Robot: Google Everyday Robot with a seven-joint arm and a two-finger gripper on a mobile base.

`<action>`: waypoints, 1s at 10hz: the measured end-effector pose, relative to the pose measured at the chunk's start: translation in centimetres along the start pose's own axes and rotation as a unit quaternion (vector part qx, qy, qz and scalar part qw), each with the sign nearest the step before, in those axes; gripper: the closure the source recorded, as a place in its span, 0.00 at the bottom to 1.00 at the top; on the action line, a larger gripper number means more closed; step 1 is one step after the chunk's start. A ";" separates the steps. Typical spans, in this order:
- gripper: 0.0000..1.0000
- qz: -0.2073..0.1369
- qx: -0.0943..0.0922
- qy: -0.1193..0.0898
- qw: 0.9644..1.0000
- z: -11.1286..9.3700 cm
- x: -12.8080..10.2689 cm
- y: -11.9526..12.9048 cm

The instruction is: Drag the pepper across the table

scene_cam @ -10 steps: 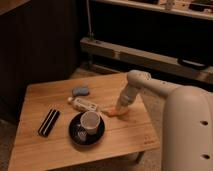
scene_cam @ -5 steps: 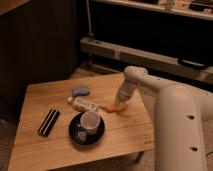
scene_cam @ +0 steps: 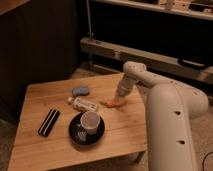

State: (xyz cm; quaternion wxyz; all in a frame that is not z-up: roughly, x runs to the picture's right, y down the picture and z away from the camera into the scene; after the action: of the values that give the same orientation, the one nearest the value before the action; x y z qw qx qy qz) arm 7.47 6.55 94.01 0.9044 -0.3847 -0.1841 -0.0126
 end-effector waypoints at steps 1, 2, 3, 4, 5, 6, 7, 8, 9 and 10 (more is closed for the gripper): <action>0.61 0.000 -0.002 0.002 1.000 0.0 0.0 -0.6; 0.61 -0.001 -0.001 0.004 1.000 0.1 -0.2 -1.5; 0.61 -0.004 0.001 0.006 1.000 0.1 -0.8 -2.7; 0.61 -0.005 0.004 0.007 1.000 -0.1 -1.0 -3.5; 0.61 -0.004 0.005 0.008 1.000 -0.3 -0.9 -4.0; 0.61 -0.003 0.005 0.010 1.000 -0.6 -0.9 -4.7; 0.61 -0.004 0.005 0.012 1.000 -0.7 -1.1 -5.2; 0.61 -0.004 0.004 0.013 1.000 -0.7 -1.2 -5.6; 0.61 -0.003 0.004 0.015 1.000 -0.8 -1.1 -6.1; 0.61 -0.002 0.004 0.017 1.000 -0.8 -1.0 -6.4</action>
State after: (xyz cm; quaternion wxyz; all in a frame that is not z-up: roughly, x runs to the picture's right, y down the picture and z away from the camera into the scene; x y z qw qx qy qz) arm 5.72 1.35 97.57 0.9089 -0.3803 -0.1696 -0.0203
